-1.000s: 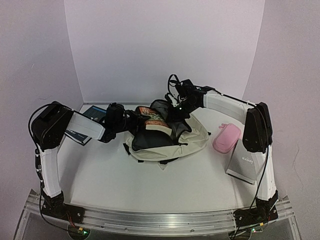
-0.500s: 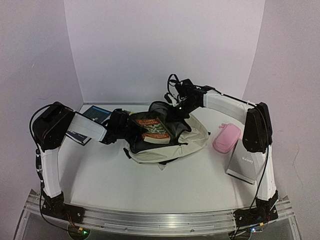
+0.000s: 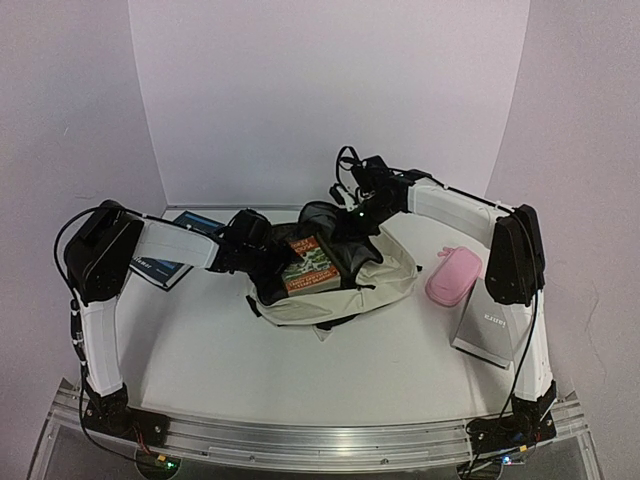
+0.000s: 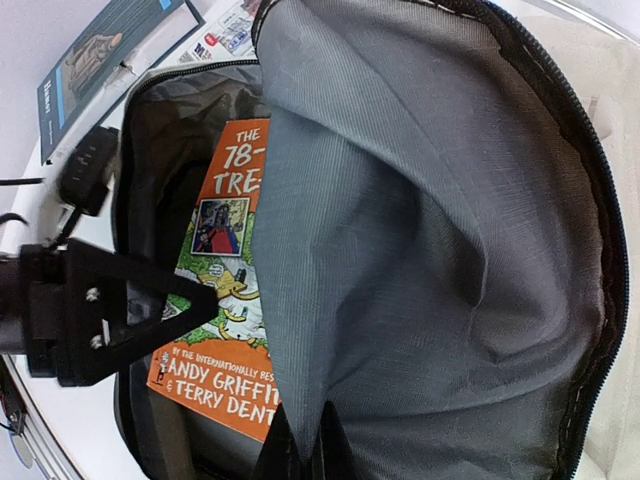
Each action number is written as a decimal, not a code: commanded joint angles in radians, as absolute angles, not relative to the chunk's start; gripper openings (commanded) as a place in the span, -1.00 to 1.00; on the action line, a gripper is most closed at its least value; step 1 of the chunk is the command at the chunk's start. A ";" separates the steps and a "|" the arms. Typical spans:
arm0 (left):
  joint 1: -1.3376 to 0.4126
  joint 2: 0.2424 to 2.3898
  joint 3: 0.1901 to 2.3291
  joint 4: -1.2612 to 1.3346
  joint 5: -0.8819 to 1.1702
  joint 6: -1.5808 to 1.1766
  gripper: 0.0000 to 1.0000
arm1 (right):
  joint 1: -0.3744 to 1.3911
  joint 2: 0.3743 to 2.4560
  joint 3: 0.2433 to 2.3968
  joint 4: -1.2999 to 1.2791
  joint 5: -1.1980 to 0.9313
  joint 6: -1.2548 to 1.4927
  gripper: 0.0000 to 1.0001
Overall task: Pack the student bag
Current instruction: Place the book in the student bag, then pick up the book from the center of the board.
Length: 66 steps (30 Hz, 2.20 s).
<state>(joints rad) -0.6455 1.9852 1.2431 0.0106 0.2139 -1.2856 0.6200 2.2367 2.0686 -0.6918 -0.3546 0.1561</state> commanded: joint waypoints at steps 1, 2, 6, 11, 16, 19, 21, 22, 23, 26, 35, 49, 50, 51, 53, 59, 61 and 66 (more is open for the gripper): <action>-0.650 1.823 1.368 -0.231 0.183 -1.115 0.99 | 0.605 2.236 2.106 -0.652 -0.373 0.123 -1.00; -0.648 1.803 1.379 -0.269 0.182 -1.096 0.99 | 0.603 2.238 2.103 -0.652 -0.367 0.115 -1.00; -0.631 1.742 1.420 -0.420 0.174 -1.043 1.00 | 0.584 2.252 2.103 -0.653 -0.345 0.100 -1.00; -0.494 1.642 1.336 -0.579 0.138 -1.085 0.99 | 0.549 2.273 2.135 -0.656 -0.313 0.082 -1.00; -0.269 1.587 1.309 -0.673 0.156 -1.007 0.99 | 0.522 2.282 2.160 -0.659 -0.284 0.077 -0.97; -0.157 1.649 1.399 -0.767 0.149 -0.906 0.99 | 0.521 2.269 2.151 -0.662 -0.317 0.068 -0.70; -0.105 1.722 1.489 -0.823 0.142 -0.836 0.99 | 0.521 2.256 2.143 -0.663 -0.346 0.067 -0.37; -0.086 1.760 1.535 -0.851 0.133 -0.798 0.99 | 0.521 2.250 2.139 -0.663 -0.361 0.065 -0.24; -0.075 1.798 1.588 -0.884 0.113 -0.752 1.00 | 0.520 2.242 2.135 -0.662 -0.374 0.065 -0.14; -0.073 1.929 1.719 -0.948 0.064 -0.645 0.97 | 0.520 2.229 2.129 -0.664 -0.398 0.066 0.08; -0.146 2.089 1.915 -1.068 -0.137 -0.398 0.49 | 0.520 2.194 2.108 -0.663 -0.439 0.079 0.26; -0.219 2.275 2.064 -1.069 -0.220 -0.214 0.46 | 0.520 2.187 2.119 -0.664 -0.466 0.100 0.37; -0.223 2.286 2.073 -1.063 -0.234 -0.204 0.43 | 0.520 2.186 2.118 -0.665 -0.466 0.100 0.37; -0.227 2.297 2.081 -1.061 -0.251 -0.189 0.42 | 0.520 2.185 2.117 -0.665 -0.465 0.100 0.37; -0.236 2.315 2.090 -1.053 -0.292 -0.166 0.37 | 0.520 2.180 2.112 -0.666 -0.463 0.100 0.38; -0.252 2.342 2.077 -1.009 -0.443 -0.118 0.16 | 0.521 2.170 2.101 -0.667 -0.461 0.100 0.38; -0.258 2.350 2.070 -0.995 -0.487 -0.099 0.10 | 0.521 2.166 2.100 -0.667 -0.460 0.099 0.39; -0.272 2.375 2.033 -0.960 -0.569 -0.045 -0.01 | 0.519 2.156 2.098 -0.675 -0.458 0.098 0.40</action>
<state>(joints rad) -0.2600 2.3553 2.0418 -1.0061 -0.4477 -0.1075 0.5220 2.2352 2.0979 -0.6815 -0.4549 0.0914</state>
